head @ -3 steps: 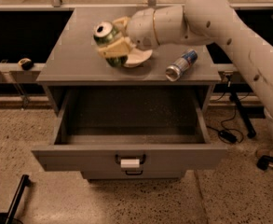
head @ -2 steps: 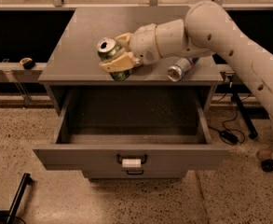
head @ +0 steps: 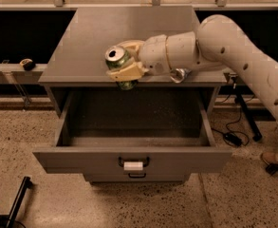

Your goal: Place green can into top drawer

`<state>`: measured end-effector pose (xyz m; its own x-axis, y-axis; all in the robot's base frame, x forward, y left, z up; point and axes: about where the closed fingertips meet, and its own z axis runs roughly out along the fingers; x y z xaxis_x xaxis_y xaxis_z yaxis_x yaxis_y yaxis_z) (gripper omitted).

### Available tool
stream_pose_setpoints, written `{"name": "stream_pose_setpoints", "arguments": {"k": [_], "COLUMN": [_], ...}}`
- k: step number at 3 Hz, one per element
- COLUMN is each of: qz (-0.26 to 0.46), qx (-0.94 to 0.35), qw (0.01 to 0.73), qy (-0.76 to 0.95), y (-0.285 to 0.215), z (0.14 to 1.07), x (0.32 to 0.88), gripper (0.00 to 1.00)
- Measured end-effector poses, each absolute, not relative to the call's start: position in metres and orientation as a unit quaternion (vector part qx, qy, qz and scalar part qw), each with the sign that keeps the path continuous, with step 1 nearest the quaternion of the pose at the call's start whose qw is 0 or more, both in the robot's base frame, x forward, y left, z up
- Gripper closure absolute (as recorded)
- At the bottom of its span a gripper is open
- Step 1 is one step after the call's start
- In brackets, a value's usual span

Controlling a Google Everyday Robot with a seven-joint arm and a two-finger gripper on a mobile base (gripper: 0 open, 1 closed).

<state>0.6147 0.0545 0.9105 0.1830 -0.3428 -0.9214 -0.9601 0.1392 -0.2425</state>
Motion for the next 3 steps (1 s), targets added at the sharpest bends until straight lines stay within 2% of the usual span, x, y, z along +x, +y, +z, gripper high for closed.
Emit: {"name": "stream_pose_setpoints", "arguments": {"k": [1,2,3], "qz": [0.319,0.288,0.28], "qx": [-0.554,-0.576,-0.579], "qw": [0.502,0.461,0.457], "qy": [0.582,0.61,0.614], "y": [0.032,0.019,0.019], "z": [0.896,0.892,0.886], "x": [0.579,0.555,0.556], "gripper": [1.0,1.0,1.0]}}
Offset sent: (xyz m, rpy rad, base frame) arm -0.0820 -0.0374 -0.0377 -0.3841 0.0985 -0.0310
